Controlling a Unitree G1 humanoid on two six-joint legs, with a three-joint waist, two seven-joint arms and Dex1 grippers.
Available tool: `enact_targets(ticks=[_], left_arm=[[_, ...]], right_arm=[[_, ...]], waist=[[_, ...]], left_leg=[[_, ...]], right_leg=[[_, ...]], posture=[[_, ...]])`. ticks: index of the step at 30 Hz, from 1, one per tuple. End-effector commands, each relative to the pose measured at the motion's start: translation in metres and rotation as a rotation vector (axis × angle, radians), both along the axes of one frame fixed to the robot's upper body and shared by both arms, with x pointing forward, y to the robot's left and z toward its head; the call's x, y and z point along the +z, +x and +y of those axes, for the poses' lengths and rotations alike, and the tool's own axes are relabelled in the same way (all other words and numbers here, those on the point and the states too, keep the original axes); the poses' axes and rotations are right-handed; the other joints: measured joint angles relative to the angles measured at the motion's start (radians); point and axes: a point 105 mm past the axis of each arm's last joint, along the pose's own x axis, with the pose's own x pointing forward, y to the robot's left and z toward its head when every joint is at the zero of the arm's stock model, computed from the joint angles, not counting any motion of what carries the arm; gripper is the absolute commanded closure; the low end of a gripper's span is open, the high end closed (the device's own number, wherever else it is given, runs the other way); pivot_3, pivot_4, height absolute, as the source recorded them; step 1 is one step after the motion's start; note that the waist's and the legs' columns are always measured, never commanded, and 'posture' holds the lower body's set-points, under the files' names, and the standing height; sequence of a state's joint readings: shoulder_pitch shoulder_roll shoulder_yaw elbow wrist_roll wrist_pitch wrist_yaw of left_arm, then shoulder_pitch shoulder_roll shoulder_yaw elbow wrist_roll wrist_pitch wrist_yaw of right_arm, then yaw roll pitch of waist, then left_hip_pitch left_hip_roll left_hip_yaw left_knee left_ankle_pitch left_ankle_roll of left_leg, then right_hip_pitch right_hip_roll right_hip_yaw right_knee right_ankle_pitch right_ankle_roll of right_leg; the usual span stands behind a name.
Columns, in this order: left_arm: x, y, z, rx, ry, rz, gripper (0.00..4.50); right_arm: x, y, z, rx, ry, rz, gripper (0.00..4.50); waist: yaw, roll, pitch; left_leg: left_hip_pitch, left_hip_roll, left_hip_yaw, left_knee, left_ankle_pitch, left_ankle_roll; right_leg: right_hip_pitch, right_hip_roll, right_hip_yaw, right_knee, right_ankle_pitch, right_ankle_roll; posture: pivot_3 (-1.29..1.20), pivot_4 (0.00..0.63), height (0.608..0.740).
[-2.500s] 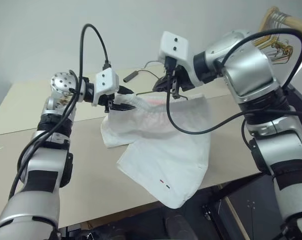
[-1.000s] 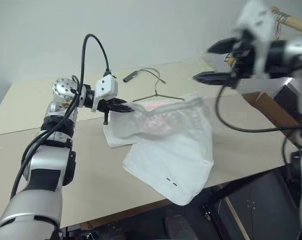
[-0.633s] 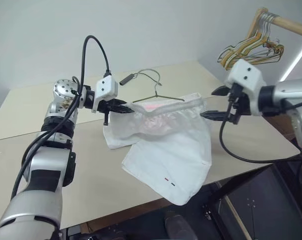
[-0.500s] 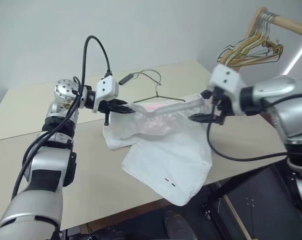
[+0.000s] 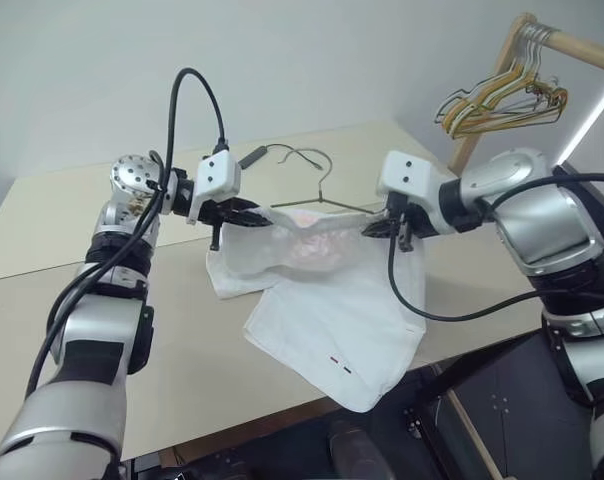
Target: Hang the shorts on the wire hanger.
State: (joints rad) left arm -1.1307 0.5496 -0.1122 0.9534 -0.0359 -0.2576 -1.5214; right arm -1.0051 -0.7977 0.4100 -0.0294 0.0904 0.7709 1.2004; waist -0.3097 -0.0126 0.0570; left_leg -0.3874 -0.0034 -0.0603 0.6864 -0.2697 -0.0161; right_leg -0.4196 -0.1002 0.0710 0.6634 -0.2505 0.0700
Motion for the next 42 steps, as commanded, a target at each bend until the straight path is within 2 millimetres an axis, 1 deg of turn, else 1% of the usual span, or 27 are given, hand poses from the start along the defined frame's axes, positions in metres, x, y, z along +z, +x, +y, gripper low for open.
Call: enact_targets(ticks=[1,3,5,8,11,12,13,14,16,18,20,21,23,26,28,29,32,34,35,37,40,42], left_arm=[[0.017,0.0,-0.003,-0.008,-0.033,-0.059,4.5],[0.02,0.0,-0.004,-0.006,-0.049,-0.061,3.83],[0.026,-0.001,-0.006,-0.019,-0.087,-0.062,3.35],[0.035,0.0,-0.006,-0.013,-0.136,-0.069,2.42],[0.044,0.003,-0.002,0.021,-0.187,-0.088,1.48],[0.048,0.004,0.0,0.037,-0.208,-0.097,1.1],[0.052,0.005,0.001,0.052,-0.235,-0.11,0.85],[0.058,0.007,0.004,0.079,-0.269,-0.124,0.48],[0.066,0.009,0.007,0.115,-0.325,-0.143,0.02],[0.082,0.016,0.012,0.207,-0.493,-0.146,0.02],[0.09,0.016,0.017,0.261,-0.605,-0.149,0.02],[0.091,0.013,0.017,0.259,-0.635,-0.135,0.02],[0.089,-0.006,0.012,0.193,-0.67,-0.076,0.02],[0.08,-0.039,-0.013,0.115,-0.735,-0.004,0.02],[0.077,-0.054,-0.026,0.105,-0.796,0.042,0.02],[0.075,-0.06,-0.033,0.103,-0.819,0.059,0.02],[0.073,-0.072,-0.048,0.107,-0.878,0.096,0.02],[0.072,-0.078,-0.057,0.105,-0.901,0.112,0.02],[0.072,-0.08,-0.059,0.102,-0.904,0.118,0.02],[0.071,-0.081,-0.061,0.106,-0.909,0.121,0.02],[0.072,-0.082,-0.061,0.113,-0.912,0.123,0.02],[0.072,-0.082,-0.059,0.113,-0.904,0.116,0.02]], right_arm=[[0.01,0.0,0.0,0.006,-0.001,-0.037,4.43],[0.01,0.0,0.0,-0.001,0.003,-0.032,4.43],[0.009,0.001,-0.002,-0.022,0.006,-0.024,4.43],[0.006,-0.002,-0.007,-0.046,0.028,0.013,4.43],[-0.001,-0.007,-0.017,-0.097,0.052,0.057,4.43],[-0.004,-0.009,-0.022,-0.117,0.06,0.073,4.43],[-0.008,-0.011,-0.027,-0.141,0.071,0.092,4.43],[-0.013,-0.014,-0.032,-0.174,0.085,0.115,4.43],[-0.021,-0.02,-0.04,-0.225,0.108,0.149,4.43],[-0.035,-0.03,-0.051,-0.308,0.143,0.203,4.43],[-0.048,-0.039,-0.063,-0.42,0.196,0.244,4.43],[-0.052,-0.042,-0.069,-0.479,0.223,0.257,4.43],[-0.058,-0.048,-0.086,-0.631,0.273,0.267,4.43],[-0.061,-0.058,-0.127,-0.943,0.388,0.258,4.43],[-0.061,-0.063,-0.148,-1.077,0.423,0.209,4.43],[-0.061,-0.065,-0.157,-1.133,0.437,0.179,4.43],[-0.056,-0.067,-0.178,-1.257,0.469,0.105,4.43],[-0.05,-0.065,-0.192,-1.35,0.507,0.05,4.43],[-0.047,-0.064,-0.2,-1.396,0.523,0.026,4.43],[-0.039,-0.061,-0.211,-1.471,0.575,-0.012,4.43],[-0.026,-0.058,-0.226,-1.569,0.675,-0.063,4.43],[-0.014,-0.056,-0.241,-1.67,0.786,-0.091,4.43]], waist=[[0.0,0.0,0.0],[0.0,0.0,0.0],[0.0,0.0,0.0],[0.0,0.0,0.0],[0.002,0.0,0.0],[0.005,0.0,0.0],[0.007,0.0,0.0],[0.01,0.0,0.0],[0.016,0.0,0.0],[0.024,0.0,0.0],[0.031,0.0,0.0],[0.036,0.0,0.0],[0.038,0.0,0.0],[0.047,0.0,0.0],[0.058,0.0,0.0],[0.065,0.0,0.0],[0.071,0.0,0.0],[0.071,0.001,0.0],[0.07,0.001,0.0],[0.058,0.003,-0.001],[0.041,0.003,-0.001],[0.028,0.004,-0.001]], left_leg=[[0.0,0.0,0.0,0.0,0.0,0.0],[0.0,0.0,0.0,0.0,0.0,0.0],[0.0,0.0,0.0,0.0,0.0,0.0],[0.0,0.0,0.0,0.0,0.0,0.0],[0.0,0.0,-0.001,0.0,0.0,0.0],[0.0,0.0,-0.001,0.0,0.0,0.0],[0.0,0.0,-0.001,0.0,0.0,0.0],[0.0,0.0,0.0,0.0,0.0,0.0],[0.0,0.0,-0.001,0.0,0.0,0.0],[0.0,0.0,0.0,0.0,0.0,0.0],[0.0,0.0,-0.001,0.001,0.0,0.001],[0.0,0.0,-0.001,0.001,0.0,0.001],[0.0,0.0,-0.001,0.001,-0.001,0.002],[0.001,0.0,-0.001,0.001,-0.001,0.002],[0.002,0.0,-0.002,0.002,-0.001,0.002],[0.001,0.0,-0.002,0.002,-0.001,0.002],[0.004,0.0,-0.001,0.005,-0.002,0.003],[0.012,0.0,0.0,0.004,-0.004,0.006],[0.018,0.0,0.003,0.002,-0.005,0.008],[0.024,0.0,0.008,-0.001,-0.006,0.009],[0.025,0.001,0.009,-0.005,-0.006,0.009],[0.024,0.001,0.009,-0.006,-0.006,0.009]], right_leg=[[0.0,0.0,0.0,0.0,0.0,0.0],[0.0,0.0,0.0,0.0,0.0,0.0],[0.0,0.0,0.0,0.0,0.0,0.0],[0.0,0.0,0.0,0.0,0.0,0.0],[0.0,0.0,0.0,0.0,0.0,0.0],[0.0,0.0,0.0,0.0,0.0,0.0],[0.0,0.0,0.0,0.0,0.0,0.0],[0.0,0.0,0.0,0.0,0.0,0.0],[0.0,0.0,0.0,-0.001,0.0,0.0],[0.0,0.0,0.0,0.0,0.0,0.0],[0.001,0.0,0.0,0.0,0.0,0.0],[0.001,0.0,0.0,-0.001,0.0,0.0],[0.002,0.0,0.001,-0.001,0.0,0.0],[0.003,0.0,0.002,0.0,0.0,0.0],[0.005,0.0,0.002,0.0,0.0,0.0],[0.005,-0.001,0.002,-0.001,0.0,0.001],[0.01,-0.001,0.001,-0.007,0.0,0.002],[0.02,0.0,0.001,-0.013,0.0,0.002],[0.027,0.0,0.001,-0.017,0.0,0.002],[0.033,0.001,0.001,-0.02,-0.001,0.003],[0.033,0.003,0.001,-0.021,-0.001,0.002],[0.033,0.003,0.002,-0.022,-0.001,0.002]], posture=[[-0.19,0.011,0.74],[-0.19,0.011,0.74],[-0.19,0.013,0.74],[-0.19,0.015,0.74],[-0.19,0.025,0.74],[-0.19,0.025,0.74],[-0.19,0.031,0.74],[-0.19,0.031,0.74],[-0.19,0.037,0.74],[-0.19,0.042,0.74],[-0.2,0.05,0.74],[-0.2,0.052,0.74],[-0.21,0.062,0.74],[-0.23,0.065,0.74],[-0.26,0.066,0.74],[-0.27,0.067,0.74],[-0.28,0.066,0.74],[-0.29,0.064,0.74],[-0.29,0.063,0.74],[-0.29,0.061,0.74],[-0.29,0.058,0.74],[-0.29,0.053,0.74]])
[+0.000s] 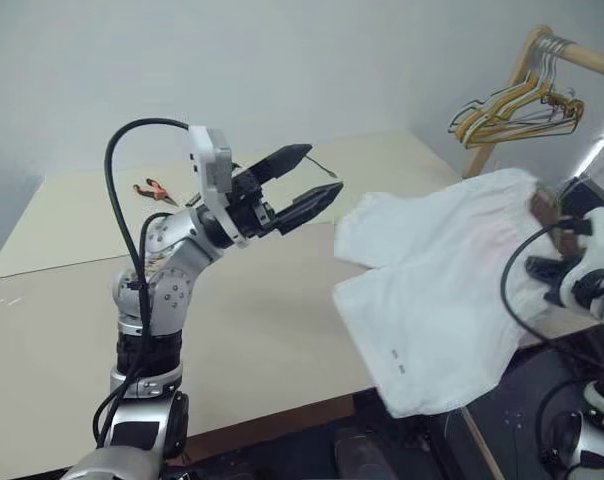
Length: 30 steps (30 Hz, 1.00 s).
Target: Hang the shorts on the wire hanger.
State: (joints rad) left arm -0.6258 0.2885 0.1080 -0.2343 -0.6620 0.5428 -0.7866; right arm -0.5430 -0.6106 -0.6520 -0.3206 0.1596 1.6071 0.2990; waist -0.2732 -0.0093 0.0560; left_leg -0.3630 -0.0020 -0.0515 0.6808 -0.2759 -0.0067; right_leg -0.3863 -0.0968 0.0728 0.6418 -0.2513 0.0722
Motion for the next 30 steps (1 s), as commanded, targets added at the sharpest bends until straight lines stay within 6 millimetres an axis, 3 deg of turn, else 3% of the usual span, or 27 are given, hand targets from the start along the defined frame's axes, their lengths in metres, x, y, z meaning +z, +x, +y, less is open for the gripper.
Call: enact_targets(ticks=[1,10,16,21,30], left_arm=[[0.011,-0.006,0.003,0.002,0.002,-0.051,0.02],[0.015,-0.009,0.004,0.017,0.015,-0.084,0.02],[0.02,-0.012,0.006,0.017,0.014,-0.096,0.02],[0.021,-0.013,0.005,0.016,0.008,-0.093,0.02],[0.023,-0.017,0.007,0.002,-0.006,-0.084,0.02]], right_arm=[[0.026,-0.001,-0.029,-0.213,0.096,-0.109,4.43],[0.064,-0.007,-0.067,-0.413,0.215,-0.179,4.43],[0.082,-0.011,-0.081,-0.452,0.262,-0.181,4.43],[0.07,-0.023,-0.101,-0.563,0.324,-0.092,4.43],[0.048,-0.028,-0.108,-0.618,0.364,-0.028,4.43]], waist=[[-0.013,0.0,0.0],[-0.018,0.002,0.0],[-0.018,0.003,0.0],[-0.015,0.002,0.0],[-0.014,0.003,0.0]], left_leg=[[0.0,0.0,0.0,0.0,0.0,0.0],[0.0,-0.001,0.001,-0.001,0.0,0.0],[0.0,0.0,0.002,-0.002,0.0,0.0],[0.0,0.0,0.003,-0.003,0.0,0.0],[-0.003,0.0,0.003,-0.003,0.0,0.001]], right_leg=[[0.0,0.0,0.0,0.0,0.0,0.0],[0.0,-0.001,0.001,-0.001,0.0,0.0],[0.0,0.0,0.001,-0.002,0.0,0.0],[0.001,0.0,0.002,-0.003,0.0,0.0],[0.001,0.001,0.002,-0.006,0.0,0.0]], posture=[[-0.29,0.052,0.74],[-0.28,0.042,0.74],[-0.27,0.043,0.74],[-0.26,0.045,0.74],[-0.25,0.044,0.74]])
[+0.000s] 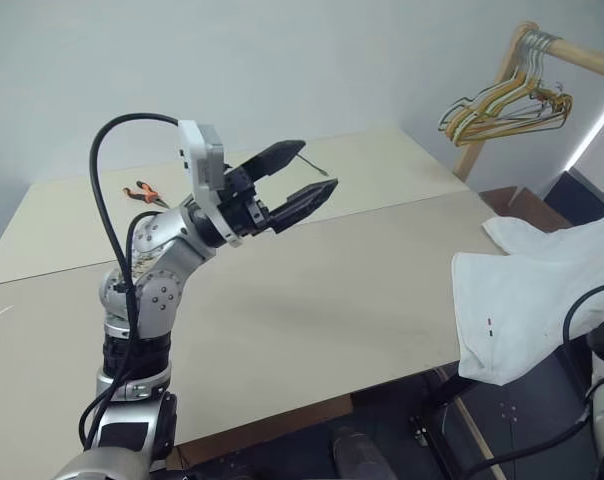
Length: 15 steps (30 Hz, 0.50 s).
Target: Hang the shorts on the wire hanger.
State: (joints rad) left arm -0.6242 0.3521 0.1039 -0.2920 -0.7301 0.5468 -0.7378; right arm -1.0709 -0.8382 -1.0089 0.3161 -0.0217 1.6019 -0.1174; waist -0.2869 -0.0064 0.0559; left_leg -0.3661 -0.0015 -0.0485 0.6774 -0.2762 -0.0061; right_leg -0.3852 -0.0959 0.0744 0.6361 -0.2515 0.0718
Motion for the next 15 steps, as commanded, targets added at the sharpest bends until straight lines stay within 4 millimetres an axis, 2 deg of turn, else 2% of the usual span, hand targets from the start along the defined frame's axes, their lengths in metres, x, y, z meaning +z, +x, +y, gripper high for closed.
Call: enact_targets(ticks=[1,9,15], left_arm=[[0.012,-0.009,0.002,-0.013,-0.015,-0.048,0.02],[0.012,-0.016,0.0,-0.047,-0.013,-0.052,0.02],[0.011,-0.017,-0.001,-0.053,-0.01,-0.05,0.0]], right_arm=[[-0.004,-0.006,-0.007,-0.038,0.012,0.009,4.43],[-0.01,-0.007,-0.016,-0.064,-0.085,0.063,4.43],[-0.008,-0.007,-0.02,-0.078,-0.202,0.095,2.36]], waist=[[0.0,0.0,0.0],[0.007,0.0,0.0],[0.011,0.0,0.0]], left_leg=[[0.0,0.0,0.0,0.0,0.0,0.0],[0.0,0.0,-0.001,0.0,0.0,0.0],[0.0,0.0,0.0,0.0,0.0,0.0]], right_leg=[[0.0,0.0,0.0,-0.001,0.0,0.0],[0.001,0.001,-0.001,-0.004,0.0,0.0],[0.002,0.001,0.0,-0.004,0.001,0.0]], posture=[[-0.25,0.044,0.74],[-0.24,0.049,0.74],[-0.24,0.049,0.74]])
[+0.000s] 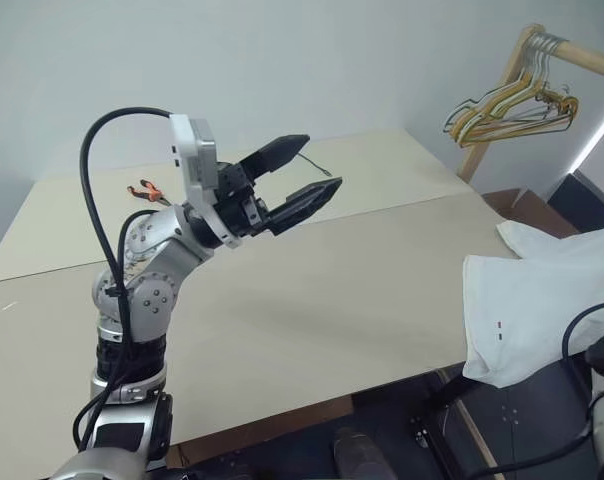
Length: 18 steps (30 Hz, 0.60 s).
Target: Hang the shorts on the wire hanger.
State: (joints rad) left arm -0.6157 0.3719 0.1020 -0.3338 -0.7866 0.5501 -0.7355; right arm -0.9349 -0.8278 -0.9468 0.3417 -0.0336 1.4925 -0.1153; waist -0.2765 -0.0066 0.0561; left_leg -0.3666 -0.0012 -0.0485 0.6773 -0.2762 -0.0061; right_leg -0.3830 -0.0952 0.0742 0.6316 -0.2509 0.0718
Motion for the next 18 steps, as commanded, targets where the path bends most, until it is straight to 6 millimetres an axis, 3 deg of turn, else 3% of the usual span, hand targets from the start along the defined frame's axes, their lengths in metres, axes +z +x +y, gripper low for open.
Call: enact_targets(ticks=[1,7,9,12,18], left_arm=[[0.005,-0.006,0.0,-0.011,-0.001,-0.027,0.0],[0.006,-0.006,-0.001,-0.013,-0.001,-0.029,0.0],[0.006,-0.006,0.0,-0.014,-0.001,-0.028,0.0],[0.006,-0.005,0.0,-0.015,0.002,-0.027,0.0],[0.005,-0.003,0.0,-0.018,0.015,-0.024,0.0]], right_arm=[[0.02,-0.001,-0.007,-0.031,-0.125,-0.031,2.01],[0.032,-0.003,-0.013,-0.069,-0.26,-0.024,0.02],[0.042,-0.004,-0.017,-0.087,-0.407,-0.001,0.02],[0.072,-0.008,-0.016,-0.137,-0.778,-0.001,0.02],[0.118,-0.01,0.017,-0.145,-1.167,-0.19,0.02]], waist=[[0.002,0.001,0.0],[0.011,0.002,0.001],[0.013,0.002,0.001],[0.015,0.002,0.001],[0.012,0.003,0.001]], left_leg=[[0.0,0.0,0.0,0.0,0.0,0.0],[0.0,0.0,0.0,0.0,0.0,0.0],[0.001,0.0,0.0,0.0,0.0,0.0],[0.002,0.0,0.0,0.0,0.0,0.0],[0.004,0.0,0.0,0.0,0.0,0.0]], right_leg=[[0.0,0.0,0.0,0.0,0.0,0.0],[0.0,0.0,0.0,0.0,0.0,0.0],[0.0,0.0,0.0,-0.001,0.0,0.0],[-0.001,0.0,0.0,-0.002,0.0,0.001],[-0.001,0.0,0.001,-0.001,0.0,0.002]], posture=[[-0.24,0.048,0.74],[-0.24,0.046,0.74],[-0.24,0.047,0.74],[-0.25,0.049,0.74],[-0.25,0.048,0.74]])
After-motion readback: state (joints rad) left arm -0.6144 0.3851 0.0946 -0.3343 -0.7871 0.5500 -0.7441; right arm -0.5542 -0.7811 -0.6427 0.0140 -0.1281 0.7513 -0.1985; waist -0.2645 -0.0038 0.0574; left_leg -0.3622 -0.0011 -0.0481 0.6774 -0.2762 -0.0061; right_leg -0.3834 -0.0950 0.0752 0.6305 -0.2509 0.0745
